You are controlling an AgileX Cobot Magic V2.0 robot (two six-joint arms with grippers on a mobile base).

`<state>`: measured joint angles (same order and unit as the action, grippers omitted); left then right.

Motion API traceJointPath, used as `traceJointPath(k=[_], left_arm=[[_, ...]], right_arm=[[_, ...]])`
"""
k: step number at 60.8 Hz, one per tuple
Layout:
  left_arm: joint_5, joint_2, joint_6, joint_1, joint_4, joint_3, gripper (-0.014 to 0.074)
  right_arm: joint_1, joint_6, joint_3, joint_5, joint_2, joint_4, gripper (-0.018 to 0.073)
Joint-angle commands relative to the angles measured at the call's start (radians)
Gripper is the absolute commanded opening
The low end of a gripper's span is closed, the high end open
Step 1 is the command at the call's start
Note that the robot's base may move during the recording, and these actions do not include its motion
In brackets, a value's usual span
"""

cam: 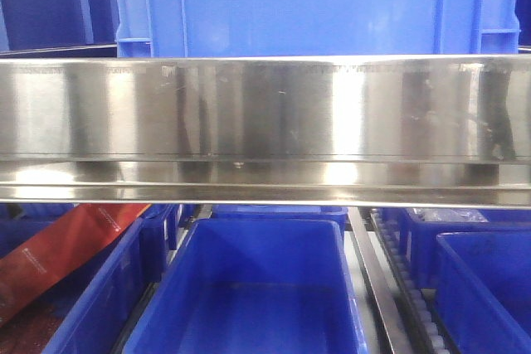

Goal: Place cylindrical capacitor in blue bin on shelf

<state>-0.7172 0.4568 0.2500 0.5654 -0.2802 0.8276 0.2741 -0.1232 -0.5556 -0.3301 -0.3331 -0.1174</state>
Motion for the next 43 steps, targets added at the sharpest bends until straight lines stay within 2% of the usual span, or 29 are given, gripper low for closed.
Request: traceJointPath(k=[1, 11, 18, 28, 43], left_arm=[[0.123, -0.044, -0.098, -0.096, 0.085, -0.070, -0.0048], [0.342, -0.162, -0.221, -0.277, 0.217, -0.261, -0.0048], [0.432, -0.261, -0.227, -0.367, 0.253, -0.413, -0.0048], [0.531, -0.386, -0.227, -0.396, 0.253, -0.629, -0.0048], [0.708, -0.457, -0.227, -0.433, 0.255, -0.828, -0.0048]], right_arm=[[-0.004, -0.002, 0.002, 0.024, 0.006, 0.010, -0.0162], [-0.004, -0.002, 0.002, 0.024, 0.006, 0.010, -0.0162], [-0.004, -0.002, 0.002, 0.024, 0.006, 0.010, -0.0162], [-0.004, -0.002, 0.002, 0.024, 0.006, 0.010, -0.0162], [-0.004, -0.002, 0.002, 0.024, 0.006, 0.010, -0.0162]])
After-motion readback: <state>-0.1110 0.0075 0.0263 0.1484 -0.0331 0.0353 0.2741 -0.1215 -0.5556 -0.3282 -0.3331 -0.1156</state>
